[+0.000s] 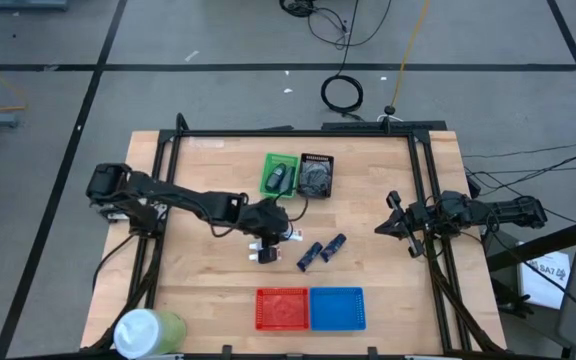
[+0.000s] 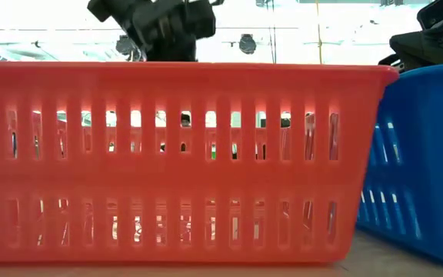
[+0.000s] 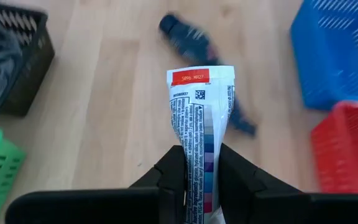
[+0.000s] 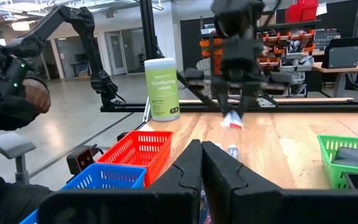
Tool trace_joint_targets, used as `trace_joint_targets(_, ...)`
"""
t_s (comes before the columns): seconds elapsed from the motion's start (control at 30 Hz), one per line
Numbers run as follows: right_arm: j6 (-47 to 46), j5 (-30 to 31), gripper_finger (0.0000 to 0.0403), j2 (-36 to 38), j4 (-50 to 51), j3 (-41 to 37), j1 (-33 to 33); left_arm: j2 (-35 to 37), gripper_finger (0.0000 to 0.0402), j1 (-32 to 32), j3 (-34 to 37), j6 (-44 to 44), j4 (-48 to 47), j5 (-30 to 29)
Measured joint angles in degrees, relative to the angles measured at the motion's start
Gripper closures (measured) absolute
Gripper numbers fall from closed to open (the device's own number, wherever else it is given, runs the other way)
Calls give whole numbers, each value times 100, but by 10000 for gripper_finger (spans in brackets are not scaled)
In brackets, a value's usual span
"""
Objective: Pick & Place Travel size toiletries
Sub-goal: Put the top toothpaste into the red bin
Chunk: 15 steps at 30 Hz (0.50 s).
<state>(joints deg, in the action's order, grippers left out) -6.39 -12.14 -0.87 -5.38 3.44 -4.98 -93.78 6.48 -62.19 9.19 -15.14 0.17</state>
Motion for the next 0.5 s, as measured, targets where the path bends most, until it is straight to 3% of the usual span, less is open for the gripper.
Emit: trace_joint_targets(0.5,0,0,403,1,1,0,-1,157,335,925,-7,81,552,192)
